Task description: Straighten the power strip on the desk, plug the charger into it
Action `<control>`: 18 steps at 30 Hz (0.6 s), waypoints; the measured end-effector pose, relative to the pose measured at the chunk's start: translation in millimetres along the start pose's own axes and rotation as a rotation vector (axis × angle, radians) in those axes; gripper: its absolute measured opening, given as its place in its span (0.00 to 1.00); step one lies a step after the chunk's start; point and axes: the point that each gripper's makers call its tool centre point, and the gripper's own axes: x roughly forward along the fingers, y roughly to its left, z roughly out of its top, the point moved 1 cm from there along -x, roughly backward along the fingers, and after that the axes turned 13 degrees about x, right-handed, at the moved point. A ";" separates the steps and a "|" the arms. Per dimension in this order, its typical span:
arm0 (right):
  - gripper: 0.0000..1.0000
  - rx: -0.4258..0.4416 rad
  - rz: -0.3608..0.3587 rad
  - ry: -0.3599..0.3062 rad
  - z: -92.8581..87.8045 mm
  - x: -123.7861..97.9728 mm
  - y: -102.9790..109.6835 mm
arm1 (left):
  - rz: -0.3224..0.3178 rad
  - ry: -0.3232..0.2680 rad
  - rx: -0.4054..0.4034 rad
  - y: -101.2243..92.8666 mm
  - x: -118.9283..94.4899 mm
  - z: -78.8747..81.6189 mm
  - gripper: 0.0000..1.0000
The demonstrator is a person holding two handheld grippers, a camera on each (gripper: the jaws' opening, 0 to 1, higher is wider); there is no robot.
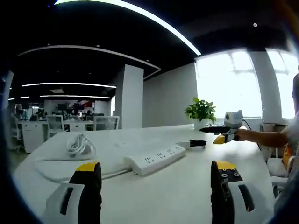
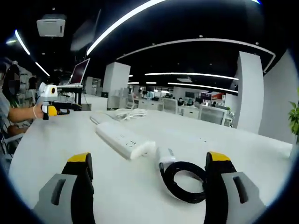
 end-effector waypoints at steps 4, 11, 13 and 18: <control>1.00 0.006 -0.008 0.003 -5.4 -6.3 -0.2 | 0.006 -0.005 -0.003 -0.8 -9.9 0.2 0.99; 0.99 0.037 -0.025 -0.034 -4.8 -18.7 -0.2 | 0.028 -0.027 -0.019 -0.1 -22.7 1.7 0.99; 0.98 0.039 -0.030 -0.042 -4.5 -22.1 0.0 | 0.035 -0.034 -0.028 -1.3 -25.2 2.1 0.99; 0.98 0.052 -0.031 -0.046 -6.6 -25.5 1.0 | 0.066 -0.029 -0.034 -6.4 -29.8 0.5 0.99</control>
